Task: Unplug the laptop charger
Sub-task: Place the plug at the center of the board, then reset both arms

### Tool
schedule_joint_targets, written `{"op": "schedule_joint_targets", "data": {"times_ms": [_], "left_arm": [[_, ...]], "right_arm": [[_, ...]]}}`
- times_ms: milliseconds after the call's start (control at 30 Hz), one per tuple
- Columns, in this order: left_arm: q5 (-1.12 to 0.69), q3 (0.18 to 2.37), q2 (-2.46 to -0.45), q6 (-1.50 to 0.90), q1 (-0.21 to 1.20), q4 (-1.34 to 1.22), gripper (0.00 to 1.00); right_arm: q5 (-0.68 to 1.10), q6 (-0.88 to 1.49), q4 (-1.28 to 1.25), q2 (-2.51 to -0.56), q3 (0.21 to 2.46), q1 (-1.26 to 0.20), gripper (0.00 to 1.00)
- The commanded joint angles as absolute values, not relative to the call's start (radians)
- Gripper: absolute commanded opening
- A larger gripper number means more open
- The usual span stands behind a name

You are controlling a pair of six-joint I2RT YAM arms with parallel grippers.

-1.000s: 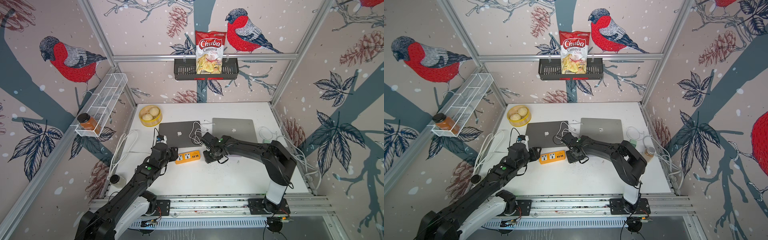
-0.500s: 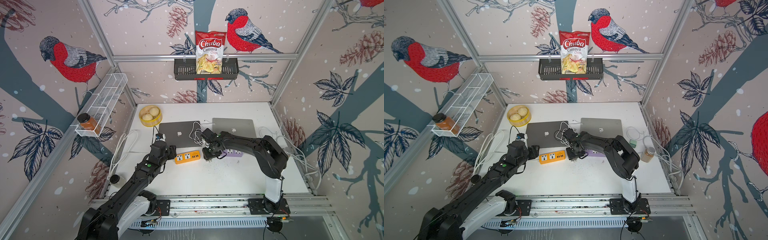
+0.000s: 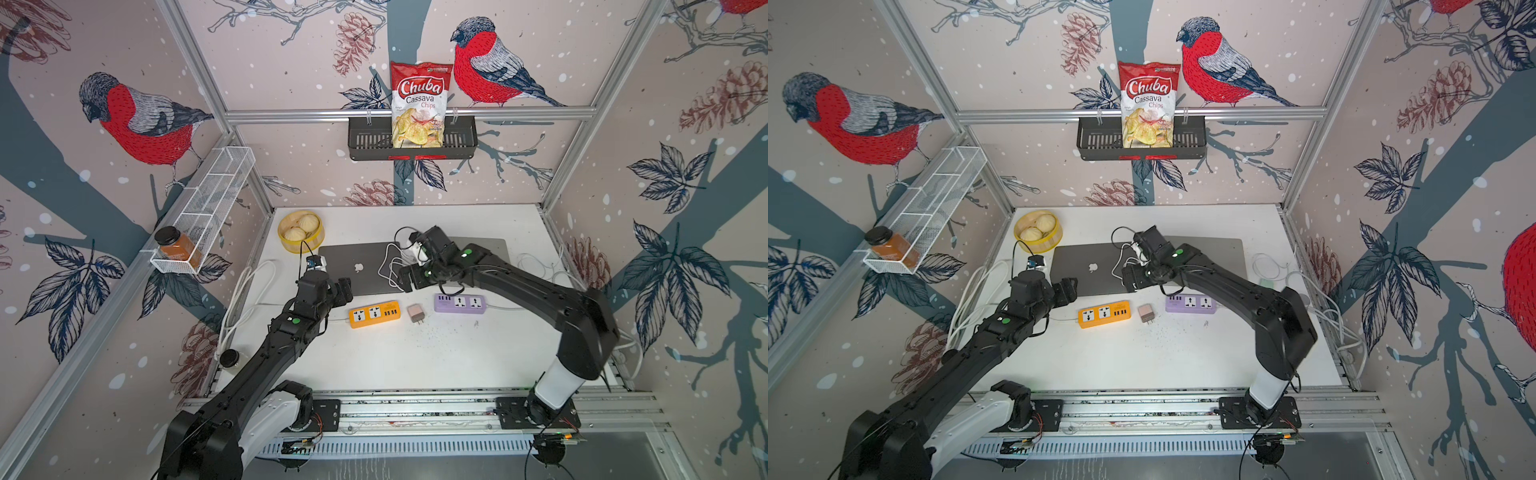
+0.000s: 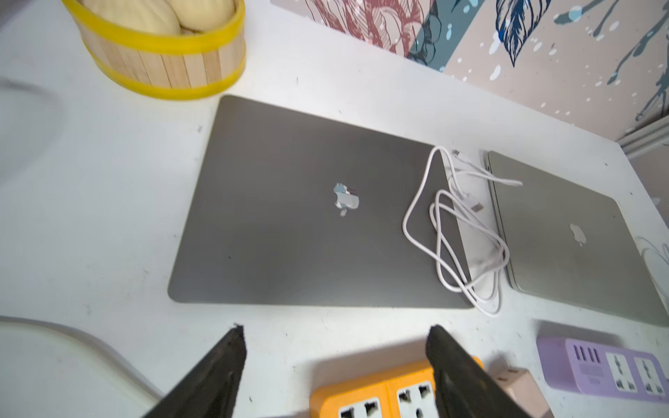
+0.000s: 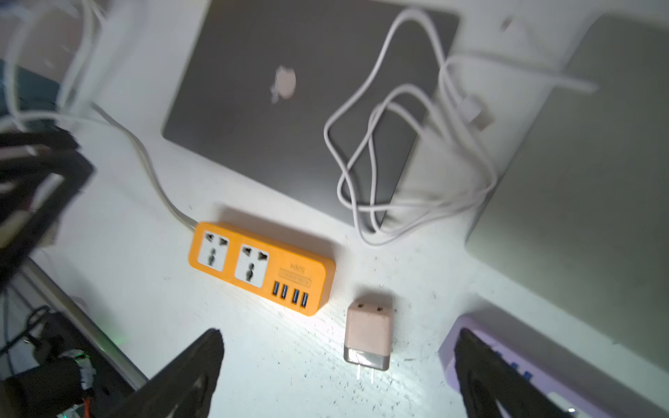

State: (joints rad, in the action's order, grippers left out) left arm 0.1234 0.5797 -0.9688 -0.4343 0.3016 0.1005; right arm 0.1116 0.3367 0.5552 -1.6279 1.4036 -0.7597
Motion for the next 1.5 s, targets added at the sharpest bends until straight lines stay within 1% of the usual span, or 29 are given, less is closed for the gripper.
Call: {"op": "schedule_joint_targets", "data": {"times_ms": [0,100,167,267,367,467,633,700,733,833,933,967,1000,1067,1167,1200,1233,1267,1300,1367,1467], "left_arm": [[0.285,0.624,-0.967,-0.362,0.292,0.05,0.96],[0.446,0.61,-0.958,-0.283,0.286,-0.039,0.97],[0.534,0.553,-0.964,-0.195,0.284,-0.161,0.96],[0.588,0.39,-0.964,-0.038,0.28,-0.462,0.96],[0.595,0.216,-0.963,0.044,0.271,-0.768,0.96],[0.509,0.1,-1.027,0.076,0.236,-1.072,0.96],[0.449,0.142,-1.267,0.056,0.187,-1.2,0.96],[0.402,0.153,-1.353,0.073,0.187,-1.273,0.97],[0.372,0.161,-1.364,0.077,0.186,-1.27,0.97],[0.342,0.16,-1.416,0.094,0.17,-1.335,0.96],[0.306,0.114,-1.509,0.097,0.149,-1.514,0.96],[0.305,0.1,-1.533,0.094,0.146,-1.562,0.96],[0.309,0.091,-1.555,0.085,0.141,-1.594,0.96],[0.298,0.085,-1.603,0.091,0.137,-1.662,0.97],[0.286,0.098,-1.578,0.084,0.135,-1.596,0.97],[0.293,0.112,-1.588,0.089,0.135,-1.589,0.97],[0.297,0.123,-1.584,0.085,0.135,-1.56,0.97],[0.299,0.134,-1.574,0.075,0.131,-1.521,0.97],[0.3,0.141,-1.577,0.074,0.129,-1.517,0.97],[0.307,0.142,-1.576,0.073,0.127,-1.515,0.97],[0.315,0.144,-1.577,0.07,0.127,-1.51,0.97]], "right_arm": [[0.204,0.268,0.426,-1.517,1.368,-0.645,1.0],[0.339,0.273,0.292,-1.377,1.266,-0.448,1.0],[0.383,0.303,0.168,-1.282,1.151,-0.315,1.0],[0.376,0.326,-0.046,-1.137,0.926,-0.149,1.0],[0.33,0.301,-0.194,-1.053,0.748,-0.059,1.0],[0.281,0.173,-0.341,-1.013,0.603,-0.059,1.0],[0.109,0.2,-0.567,-1.014,0.437,-0.041,1.0],[0.048,0.176,-0.613,-1.057,0.409,-0.033,1.0],[0.03,0.164,-0.628,-1.083,0.402,-0.028,1.0],[0.023,0.138,-0.719,-1.182,0.373,-0.002,1.0],[0.034,0.11,-0.915,-1.302,0.317,0.018,1.0],[0.038,0.074,-0.937,-1.328,0.311,0.018,1.0],[0.031,0.063,-0.965,-1.35,0.303,0.019,1.0],[0.045,0.06,-1.111,-1.4,0.254,0.03,1.0],[0.074,0.057,-1.271,-1.487,0.196,0.037,1.0],[0.082,0.059,-1.391,-1.544,0.178,0.037,1.0],[0.083,0.058,-1.373,-1.539,0.177,0.037,1.0],[0.075,0.05,-1.254,-1.507,0.208,0.033,1.0],[0.058,0.046,-1.237,-1.502,0.217,0.026,1.0],[0.038,0.055,-1.376,-1.542,0.183,0.021,1.0],[-0.017,0.05,-1.264,-1.511,0.21,0.005,1.0]]}}
